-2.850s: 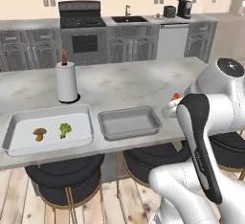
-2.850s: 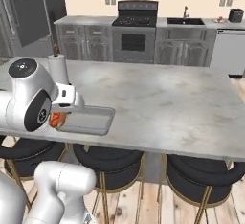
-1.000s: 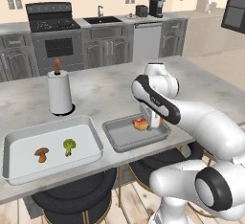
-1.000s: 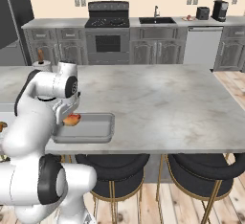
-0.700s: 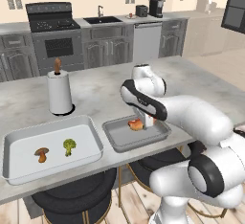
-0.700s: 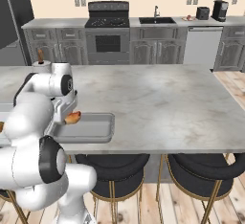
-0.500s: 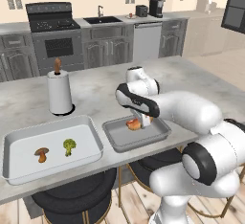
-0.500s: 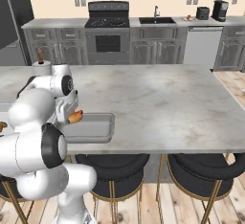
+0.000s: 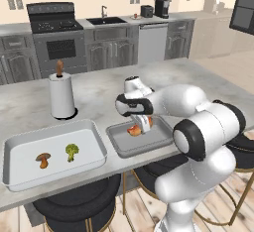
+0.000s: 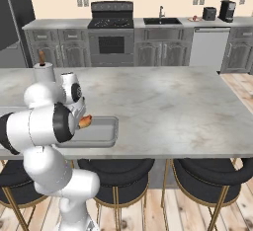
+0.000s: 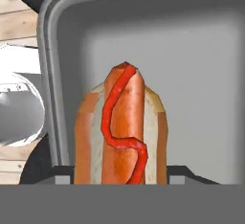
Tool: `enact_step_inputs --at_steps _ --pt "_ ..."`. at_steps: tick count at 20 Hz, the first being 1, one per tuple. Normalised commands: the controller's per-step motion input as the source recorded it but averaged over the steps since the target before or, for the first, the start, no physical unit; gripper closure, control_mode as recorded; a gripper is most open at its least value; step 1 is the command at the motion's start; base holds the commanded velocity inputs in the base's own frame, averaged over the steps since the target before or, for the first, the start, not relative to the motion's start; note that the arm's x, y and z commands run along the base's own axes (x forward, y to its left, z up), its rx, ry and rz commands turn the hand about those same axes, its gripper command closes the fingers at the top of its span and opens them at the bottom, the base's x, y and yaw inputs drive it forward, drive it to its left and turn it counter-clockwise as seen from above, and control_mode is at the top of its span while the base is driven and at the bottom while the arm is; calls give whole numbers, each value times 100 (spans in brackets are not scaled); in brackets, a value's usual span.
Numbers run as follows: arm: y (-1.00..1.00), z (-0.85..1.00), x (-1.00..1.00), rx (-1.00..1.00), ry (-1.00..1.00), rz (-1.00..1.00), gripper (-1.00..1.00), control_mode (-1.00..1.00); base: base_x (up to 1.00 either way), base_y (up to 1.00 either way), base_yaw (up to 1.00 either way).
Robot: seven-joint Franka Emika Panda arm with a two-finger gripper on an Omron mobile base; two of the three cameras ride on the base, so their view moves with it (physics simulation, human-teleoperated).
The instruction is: Place the cold items (broccoli and mushroom) from the fridge in one tupperware on the dining counter. Place the warm items (hot dog and kebab skewer) in the stove area in another tupperware.
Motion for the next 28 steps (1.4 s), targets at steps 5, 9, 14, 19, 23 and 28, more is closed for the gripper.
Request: enact_step_inputs --at_steps 5,9,14,19,23,28 --pt "0 -46 39 0 -6 2 100 -100 0 0 0" --pt "0 -32 33 0 -6 2 100 -100 0 0 0" --pt "0 -29 30 0 -4 2 100 -100 0 0 0" --pt "0 -28 21 0 0 0 100 -100 0 0 0" --pt "1 -27 10 0 0 0 -100 -100 0 0 0" --pt "1 -18 -3 0 0 0 -100 -100 0 0 0"
